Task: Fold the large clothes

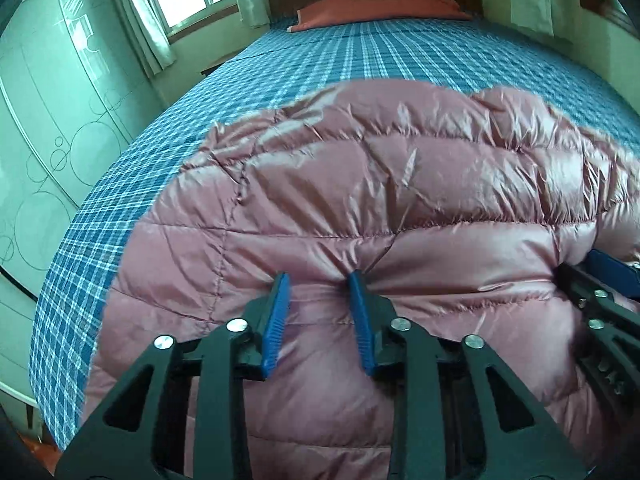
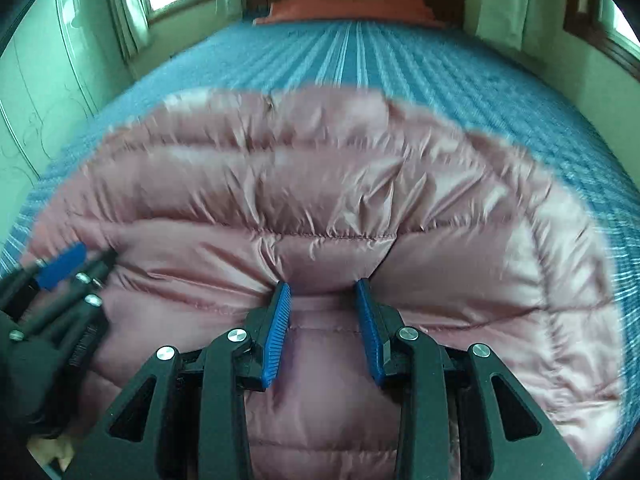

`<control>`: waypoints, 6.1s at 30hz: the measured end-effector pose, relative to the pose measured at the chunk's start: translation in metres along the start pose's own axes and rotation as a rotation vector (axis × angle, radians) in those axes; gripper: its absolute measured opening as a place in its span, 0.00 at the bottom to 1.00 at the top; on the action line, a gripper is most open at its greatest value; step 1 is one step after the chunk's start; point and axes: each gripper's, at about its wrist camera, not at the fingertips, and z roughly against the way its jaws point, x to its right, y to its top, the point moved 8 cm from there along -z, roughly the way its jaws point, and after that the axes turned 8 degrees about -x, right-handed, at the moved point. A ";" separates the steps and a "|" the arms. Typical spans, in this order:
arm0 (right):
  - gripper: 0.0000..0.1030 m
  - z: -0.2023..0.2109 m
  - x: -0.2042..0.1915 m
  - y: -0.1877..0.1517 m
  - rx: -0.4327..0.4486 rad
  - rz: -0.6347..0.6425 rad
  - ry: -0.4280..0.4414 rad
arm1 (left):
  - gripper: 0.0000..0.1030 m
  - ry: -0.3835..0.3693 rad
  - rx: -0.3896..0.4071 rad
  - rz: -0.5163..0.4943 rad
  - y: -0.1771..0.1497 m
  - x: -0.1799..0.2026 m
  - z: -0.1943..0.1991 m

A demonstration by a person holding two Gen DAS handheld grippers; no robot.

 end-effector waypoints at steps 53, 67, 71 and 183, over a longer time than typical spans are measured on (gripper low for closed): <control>0.34 -0.015 -0.031 0.017 0.089 0.024 -0.093 | 0.52 -0.124 0.008 0.295 0.003 -0.097 0.024; 0.34 -0.012 -0.038 0.014 0.099 0.032 -0.121 | 0.65 -0.565 -0.144 0.624 -0.016 -0.143 -0.030; 0.34 -0.012 -0.041 0.013 0.100 0.032 -0.126 | 0.65 -0.631 -0.167 0.661 -0.014 -0.135 -0.043; 0.43 0.044 0.104 -0.072 0.135 -0.190 -0.261 | 0.15 -0.605 -0.066 -0.014 0.040 0.204 0.043</control>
